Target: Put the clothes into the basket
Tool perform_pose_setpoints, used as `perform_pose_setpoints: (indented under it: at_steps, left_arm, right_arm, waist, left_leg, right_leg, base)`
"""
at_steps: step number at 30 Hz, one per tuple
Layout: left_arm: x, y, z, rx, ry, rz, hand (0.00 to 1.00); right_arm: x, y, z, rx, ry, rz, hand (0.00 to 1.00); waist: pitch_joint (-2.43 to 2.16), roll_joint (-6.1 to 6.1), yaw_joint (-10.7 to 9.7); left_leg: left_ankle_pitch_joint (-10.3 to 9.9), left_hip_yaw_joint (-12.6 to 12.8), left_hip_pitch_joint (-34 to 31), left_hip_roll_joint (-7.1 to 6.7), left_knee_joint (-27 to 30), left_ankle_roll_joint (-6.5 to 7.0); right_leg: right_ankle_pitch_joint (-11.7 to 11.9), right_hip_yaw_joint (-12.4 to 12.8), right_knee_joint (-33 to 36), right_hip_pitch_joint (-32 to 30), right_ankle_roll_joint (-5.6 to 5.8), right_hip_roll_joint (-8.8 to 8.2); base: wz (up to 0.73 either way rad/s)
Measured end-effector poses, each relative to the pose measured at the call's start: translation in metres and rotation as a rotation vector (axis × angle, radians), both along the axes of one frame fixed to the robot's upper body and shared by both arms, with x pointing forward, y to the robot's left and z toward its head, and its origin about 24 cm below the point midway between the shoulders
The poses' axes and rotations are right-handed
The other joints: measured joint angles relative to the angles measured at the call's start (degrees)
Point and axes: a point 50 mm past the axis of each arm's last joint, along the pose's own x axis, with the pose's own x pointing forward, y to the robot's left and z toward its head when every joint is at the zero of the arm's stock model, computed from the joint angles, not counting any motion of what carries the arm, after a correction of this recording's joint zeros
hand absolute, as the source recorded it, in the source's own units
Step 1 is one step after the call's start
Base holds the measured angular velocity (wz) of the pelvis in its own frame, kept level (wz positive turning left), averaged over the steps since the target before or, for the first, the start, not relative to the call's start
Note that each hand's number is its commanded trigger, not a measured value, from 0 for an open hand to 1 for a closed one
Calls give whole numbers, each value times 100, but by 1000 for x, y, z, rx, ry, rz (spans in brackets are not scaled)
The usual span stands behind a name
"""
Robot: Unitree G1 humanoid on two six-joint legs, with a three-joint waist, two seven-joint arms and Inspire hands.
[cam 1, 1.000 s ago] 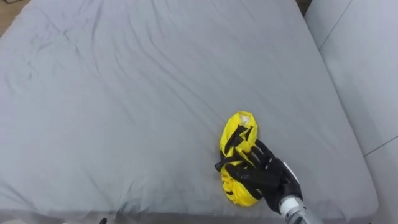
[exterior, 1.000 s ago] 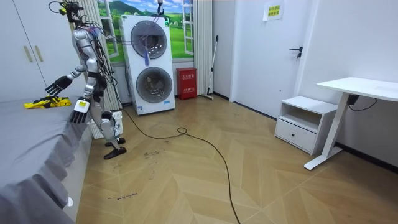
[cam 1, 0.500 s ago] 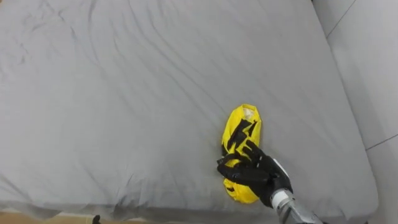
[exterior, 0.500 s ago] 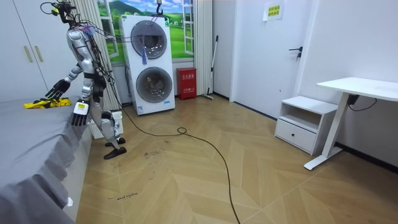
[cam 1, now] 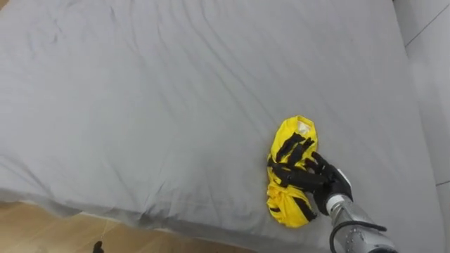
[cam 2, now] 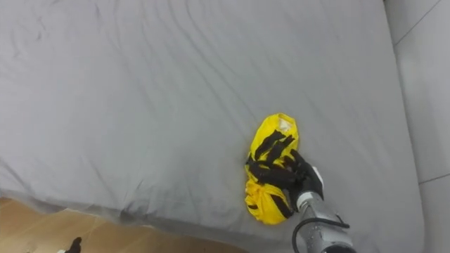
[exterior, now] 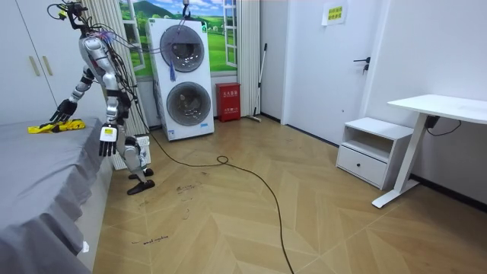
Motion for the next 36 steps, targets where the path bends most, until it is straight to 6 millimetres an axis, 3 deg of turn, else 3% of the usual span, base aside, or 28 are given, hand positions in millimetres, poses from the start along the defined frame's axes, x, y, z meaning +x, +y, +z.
perform_pose_setpoints:
  at_steps: [7, 14, 19, 22, 28, 29, 30, 31, 36]
  left_arm:
    - [6, -1, 1, 1, -9, -4, 0]
    - [16, -3, 3, -4, -24, -3, 0]
    - [16, -5, 2, -5, -16, -19, 0]
    - [21, -9, 3, -10, -23, -36, 0]
    - [25, -10, 3, -12, -28, -36, 0]
    - [26, -11, 3, -12, -29, -37, 0]
    - [27, -11, 4, -11, -31, -39, 0]
    - [28, -11, 4, -11, -30, -40, 0]
    - [28, -14, 3, -8, -11, -61, 0]
  right_arm:
    - [1, -3, 2, -13, -3, 1, 0]
    - [-2, -2, -1, -95, 21, 79, 0]
    - [-12, 9, -14, -167, 94, 182, 0]
    - [-16, 8, -17, -217, 120, 208, 0]
    - [-17, 8, -21, -238, 155, 216, 0]
    - [-18, 7, -22, -239, 165, 214, 48]
    - [-19, 8, -23, -239, 172, 218, 48]
    - [-19, 9, -24, -242, 176, 227, 100]
    - [-22, 6, -26, -255, 203, 231, 100]
  waist:
    - [5, -21, 92]
    - [48, -100, 87]
    - [59, -80, 124]
    - [89, -33, 239]
    - [92, 20, 255]
    - [85, 14, 255]
    - [85, 16, 259]
    - [84, 15, 261]
    - [62, 34, 266]
  left_leg:
    - [19, 10, -52, -14, 13, 23]
    - [23, -81, -102, -43, 28, 30]
    - [23, -98, -100, -47, 21, 31]
    - [23, -103, -60, -46, 6, 31]
    - [28, -217, -71, -52, -15, 23]
    - [32, -249, -75, -55, -19, 17]
    - [34, -269, -83, -55, -19, 13]
    - [36, -274, -83, -55, -15, 10]
    - [40, -290, -83, -55, 1, 9]
  right_leg:
    - [-3, 1, 1, -49, 6, -21]
    - [-3, -30, -7, -55, 17, -34]
    - [-2, -140, -9, -33, 17, -37]
    - [-2, -197, -10, 12, 17, -42]
    - [-3, -395, -17, 43, 18, -42]
    - [-3, -477, -15, 53, 17, -43]
    - [-3, -494, -14, 55, 17, -42]
    - [-3, -497, -14, 55, 17, -42]
    - [-3, -503, -14, 61, 17, -39]
  base:
    - [-1]
    - [5]
    - [4]
    - [3]
    - [8]
    - [9]
    - [9]
    - [6]
    - [0]
